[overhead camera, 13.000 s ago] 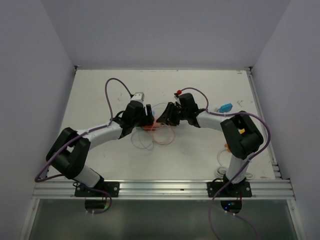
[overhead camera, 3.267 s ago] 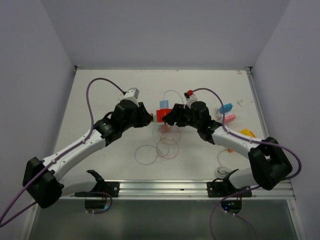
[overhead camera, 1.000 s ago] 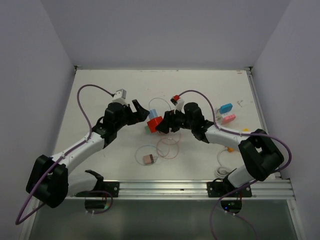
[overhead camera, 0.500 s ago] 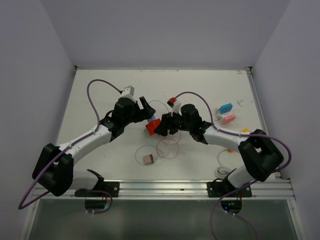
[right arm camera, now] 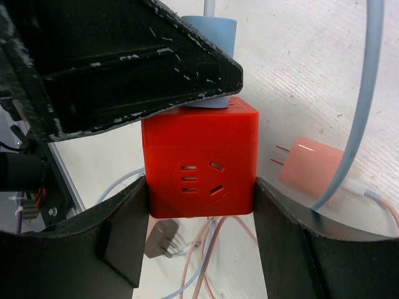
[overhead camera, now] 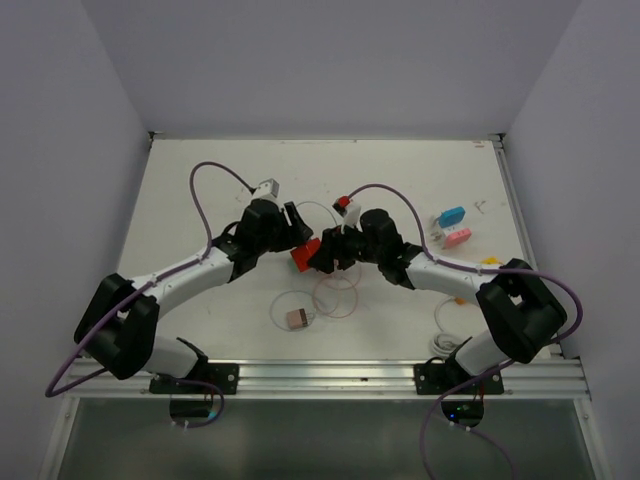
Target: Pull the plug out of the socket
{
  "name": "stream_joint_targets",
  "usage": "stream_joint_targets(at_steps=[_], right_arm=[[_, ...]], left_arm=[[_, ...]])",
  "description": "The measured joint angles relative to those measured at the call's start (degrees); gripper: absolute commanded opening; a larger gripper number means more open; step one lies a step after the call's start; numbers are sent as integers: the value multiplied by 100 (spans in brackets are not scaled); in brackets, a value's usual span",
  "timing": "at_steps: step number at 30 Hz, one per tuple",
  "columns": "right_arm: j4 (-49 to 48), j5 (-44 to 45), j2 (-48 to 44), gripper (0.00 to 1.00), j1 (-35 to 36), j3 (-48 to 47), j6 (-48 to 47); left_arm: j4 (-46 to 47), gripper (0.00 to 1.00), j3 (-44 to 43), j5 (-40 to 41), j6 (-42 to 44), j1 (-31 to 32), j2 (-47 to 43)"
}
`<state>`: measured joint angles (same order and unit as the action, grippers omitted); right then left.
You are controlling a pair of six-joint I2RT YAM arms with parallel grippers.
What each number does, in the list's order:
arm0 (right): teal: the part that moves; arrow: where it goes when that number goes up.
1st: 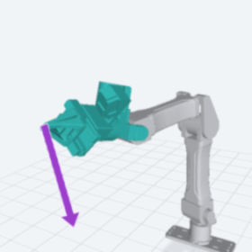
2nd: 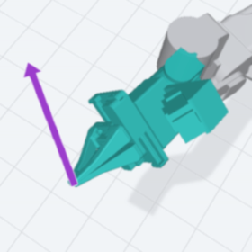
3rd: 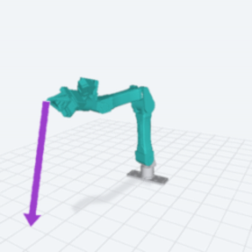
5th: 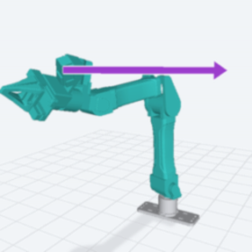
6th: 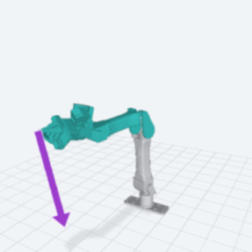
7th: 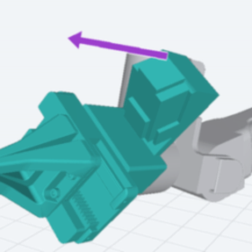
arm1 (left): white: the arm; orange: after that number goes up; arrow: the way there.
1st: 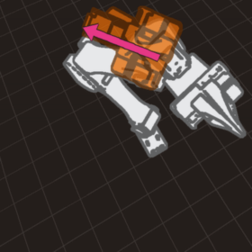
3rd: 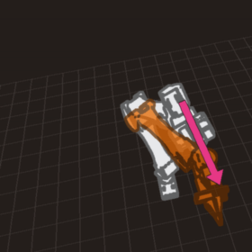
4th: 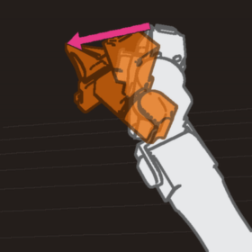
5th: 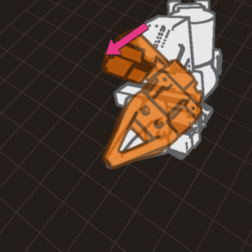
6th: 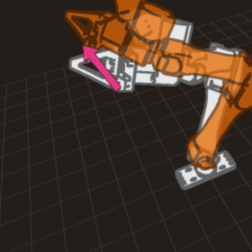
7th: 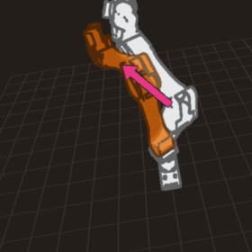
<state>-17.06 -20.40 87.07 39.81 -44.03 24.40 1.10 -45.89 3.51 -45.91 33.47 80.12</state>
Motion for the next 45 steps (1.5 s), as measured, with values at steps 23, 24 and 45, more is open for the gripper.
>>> stream_joint_targets(at_steps=[23,24,45], right_arm=[[35,-2,367,0,155,-671,-332],[44,-4,422,0,160,-743,-363],[841,-675,782,0,448,-1110,-649]], left_arm=[[-144,0,-144,463,-20,-328,-289],[-164,0,-162,492,13,-356,-302],[96,0,-415,1561,739,-1718,-417]])
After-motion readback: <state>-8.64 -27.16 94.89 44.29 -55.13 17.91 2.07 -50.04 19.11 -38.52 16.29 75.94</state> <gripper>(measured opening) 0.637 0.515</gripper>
